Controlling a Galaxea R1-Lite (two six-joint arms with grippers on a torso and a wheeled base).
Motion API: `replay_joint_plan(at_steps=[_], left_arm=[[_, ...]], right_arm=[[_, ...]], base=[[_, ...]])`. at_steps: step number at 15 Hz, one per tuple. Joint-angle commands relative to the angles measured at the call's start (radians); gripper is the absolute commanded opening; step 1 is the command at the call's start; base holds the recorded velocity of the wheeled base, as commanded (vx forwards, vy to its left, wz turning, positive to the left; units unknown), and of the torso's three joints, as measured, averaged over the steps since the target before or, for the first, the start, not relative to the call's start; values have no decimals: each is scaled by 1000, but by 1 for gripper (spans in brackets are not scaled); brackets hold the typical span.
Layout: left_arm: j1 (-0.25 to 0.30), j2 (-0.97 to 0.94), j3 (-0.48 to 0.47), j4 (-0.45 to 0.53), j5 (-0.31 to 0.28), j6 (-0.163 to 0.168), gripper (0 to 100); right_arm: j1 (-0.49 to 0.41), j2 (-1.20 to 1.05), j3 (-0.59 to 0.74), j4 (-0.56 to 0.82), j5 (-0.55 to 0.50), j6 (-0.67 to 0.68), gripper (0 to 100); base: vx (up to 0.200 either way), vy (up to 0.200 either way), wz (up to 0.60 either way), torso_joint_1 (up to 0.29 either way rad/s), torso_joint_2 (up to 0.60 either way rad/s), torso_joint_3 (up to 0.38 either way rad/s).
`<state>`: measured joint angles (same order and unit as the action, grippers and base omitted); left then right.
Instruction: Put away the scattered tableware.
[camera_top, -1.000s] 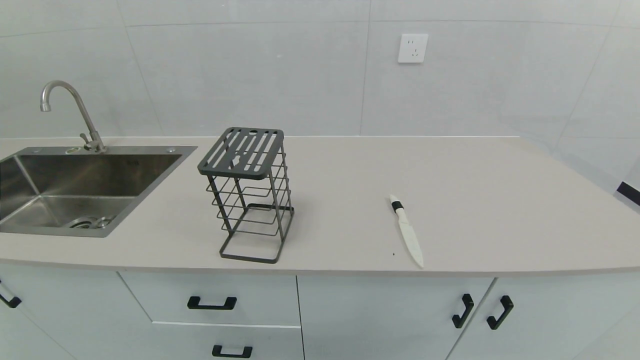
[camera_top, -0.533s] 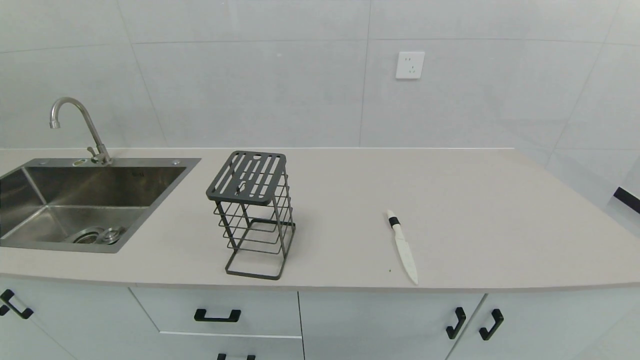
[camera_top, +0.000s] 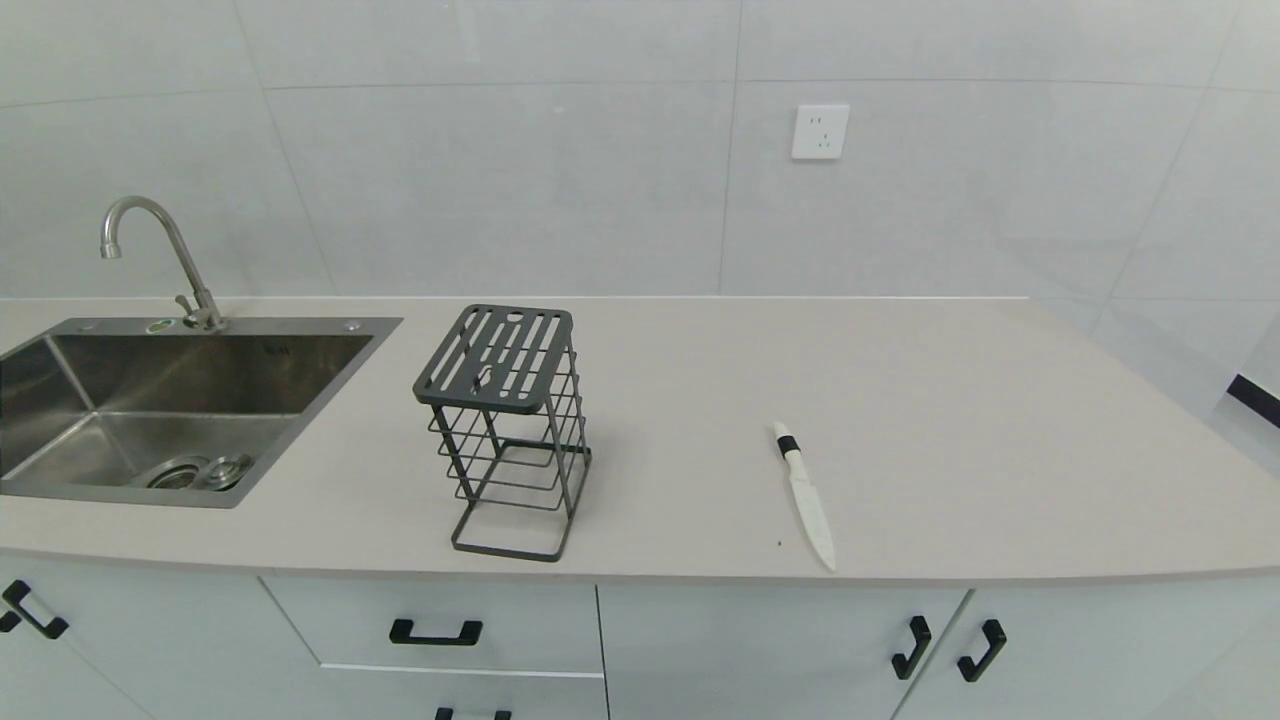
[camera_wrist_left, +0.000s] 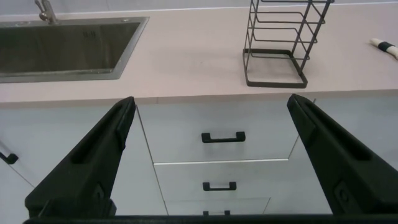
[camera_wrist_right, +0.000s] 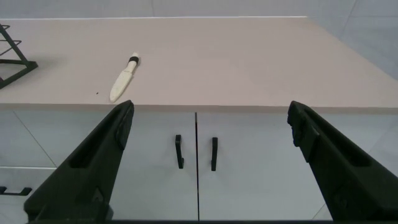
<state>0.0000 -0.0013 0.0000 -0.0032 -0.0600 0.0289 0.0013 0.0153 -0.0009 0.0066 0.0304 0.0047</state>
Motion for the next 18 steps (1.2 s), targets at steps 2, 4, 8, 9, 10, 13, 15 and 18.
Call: replay_joint_plan(at_steps=[2, 4, 8, 9, 10, 13, 15, 18], left_arm=[[0, 1, 0, -1, 0, 0, 100], [0, 1, 0, -1, 0, 0, 100], [0, 1, 0, -1, 3, -1, 100], [0, 1, 0, 0, 3, -3, 100], [0, 1, 0, -1, 3, -3, 100], [0, 1, 0, -1, 3, -3, 100], [0, 1, 0, -1, 3, -3, 100], [0, 1, 0, -1, 3, -4, 100]], right_arm=[[0, 0, 1, 0, 0, 0, 100], [0, 0, -1, 0, 0, 0, 100], [0, 0, 1, 0, 0, 0, 100], [0, 0, -1, 0, 0, 0, 100], [0, 0, 1, 0, 0, 0, 100], [0, 0, 1, 0, 0, 0, 100], [0, 0, -1, 0, 0, 0, 100], [0, 0, -1, 0, 0, 0, 100]], base=[[0, 0, 0, 171, -342, -178], [0, 0, 0, 163, -339, -161], [150, 0, 0, 32, -68, -33], [0, 0, 0, 0, 0, 0], [0, 0, 0, 0, 0, 0], [0, 0, 0, 0, 0, 0], [0, 0, 0, 0, 0, 0], [0, 0, 0, 0, 0, 0]])
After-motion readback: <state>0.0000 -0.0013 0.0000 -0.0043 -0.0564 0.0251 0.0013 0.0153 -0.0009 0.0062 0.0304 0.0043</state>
